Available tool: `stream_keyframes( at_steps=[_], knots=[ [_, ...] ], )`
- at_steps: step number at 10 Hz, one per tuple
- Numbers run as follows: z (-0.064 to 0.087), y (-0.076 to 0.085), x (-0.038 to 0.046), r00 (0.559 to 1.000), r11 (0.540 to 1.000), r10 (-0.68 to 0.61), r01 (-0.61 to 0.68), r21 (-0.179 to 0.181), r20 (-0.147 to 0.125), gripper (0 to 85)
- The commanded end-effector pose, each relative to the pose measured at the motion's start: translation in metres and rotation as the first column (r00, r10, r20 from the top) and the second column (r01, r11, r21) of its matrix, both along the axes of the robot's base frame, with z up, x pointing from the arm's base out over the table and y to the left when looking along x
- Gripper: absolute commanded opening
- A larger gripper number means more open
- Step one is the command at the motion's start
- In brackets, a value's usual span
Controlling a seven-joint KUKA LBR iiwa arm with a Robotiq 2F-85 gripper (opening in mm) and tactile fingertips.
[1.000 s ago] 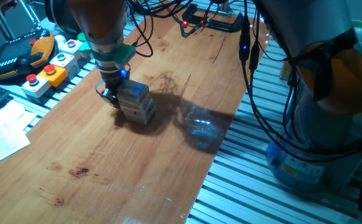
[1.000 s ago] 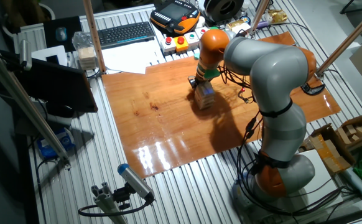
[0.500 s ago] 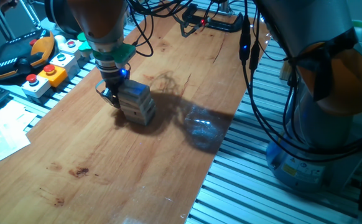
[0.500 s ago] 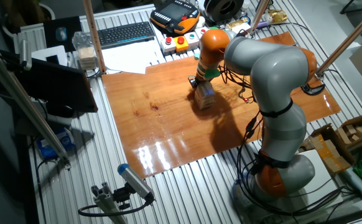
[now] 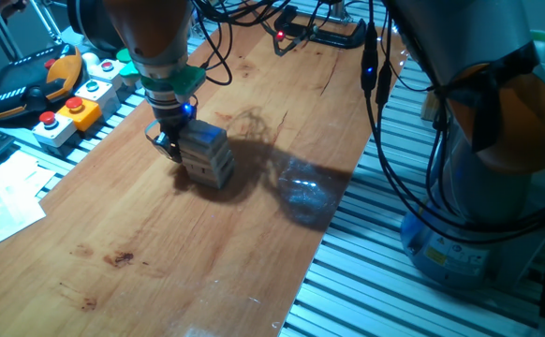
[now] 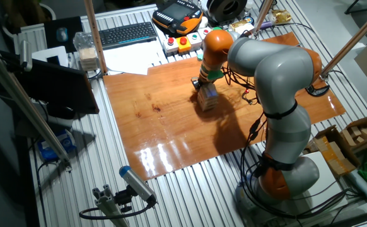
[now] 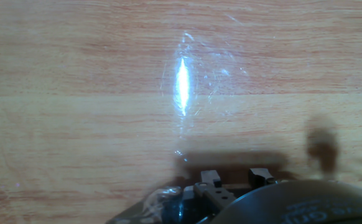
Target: Play Jenga
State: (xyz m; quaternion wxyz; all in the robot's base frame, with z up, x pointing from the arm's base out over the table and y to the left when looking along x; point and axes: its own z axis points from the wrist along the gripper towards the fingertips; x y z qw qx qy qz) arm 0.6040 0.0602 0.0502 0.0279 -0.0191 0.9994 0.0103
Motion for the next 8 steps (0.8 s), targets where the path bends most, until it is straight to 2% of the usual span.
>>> stream_keyframes(
  at_steps=[1,8],
  knots=[
    [0.0002,0.0001,0.0000,1.000,1.000,0.000,0.000,0.000,0.000,1.0],
    [0.0010,0.0020,0.0009,1.000,1.000,-0.001,0.001,0.005,-0.003,1.0]
  ],
)
